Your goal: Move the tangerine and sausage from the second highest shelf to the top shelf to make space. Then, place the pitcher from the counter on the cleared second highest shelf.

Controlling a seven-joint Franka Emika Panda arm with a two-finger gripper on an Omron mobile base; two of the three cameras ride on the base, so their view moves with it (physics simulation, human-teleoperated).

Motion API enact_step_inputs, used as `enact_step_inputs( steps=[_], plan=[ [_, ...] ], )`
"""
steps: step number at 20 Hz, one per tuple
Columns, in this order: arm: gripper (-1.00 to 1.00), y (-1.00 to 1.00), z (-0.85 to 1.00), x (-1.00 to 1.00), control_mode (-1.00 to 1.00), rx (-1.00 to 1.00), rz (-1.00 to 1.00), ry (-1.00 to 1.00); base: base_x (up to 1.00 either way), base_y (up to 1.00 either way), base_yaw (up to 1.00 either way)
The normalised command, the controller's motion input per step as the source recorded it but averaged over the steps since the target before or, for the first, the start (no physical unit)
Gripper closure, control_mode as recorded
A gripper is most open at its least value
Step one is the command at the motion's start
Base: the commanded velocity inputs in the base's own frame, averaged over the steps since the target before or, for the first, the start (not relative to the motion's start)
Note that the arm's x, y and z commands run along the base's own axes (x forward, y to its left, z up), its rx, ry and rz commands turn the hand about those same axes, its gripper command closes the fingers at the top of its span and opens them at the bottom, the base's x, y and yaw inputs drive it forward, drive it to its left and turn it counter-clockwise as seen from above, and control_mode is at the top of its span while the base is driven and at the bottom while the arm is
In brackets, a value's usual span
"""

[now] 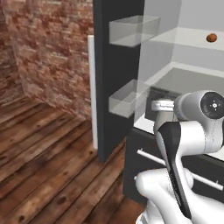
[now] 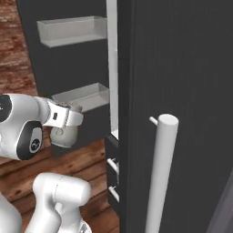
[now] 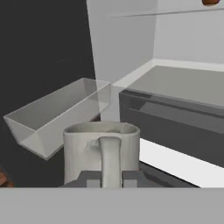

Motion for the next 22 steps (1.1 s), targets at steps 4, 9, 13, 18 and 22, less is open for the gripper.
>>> enact_step_inputs(
  steps=[4, 9, 13, 18, 22],
  plan=[
    [1.00, 0.00, 0.00, 0.00, 1.00, 0.00, 0.00, 0.00, 0.49, -0.04, -0.51],
    [1.00, 0.00, 0.00, 0.00, 1.00, 0.00, 0.00, 0.00, 0.56, 0.00, -0.48],
    [1.00, 0.00, 0.00, 0.00, 1.00, 0.00, 0.00, 0.00, 0.60, 0.00, -0.45],
    [1.00, 0.00, 0.00, 0.00, 1.00, 0.00, 0.00, 0.00, 0.60, 0.01, -0.42],
    [1.00, 0.00, 0.00, 0.00, 1.00, 0.00, 0.00, 0.00, 0.59, 0.09, -0.39]
  ],
)
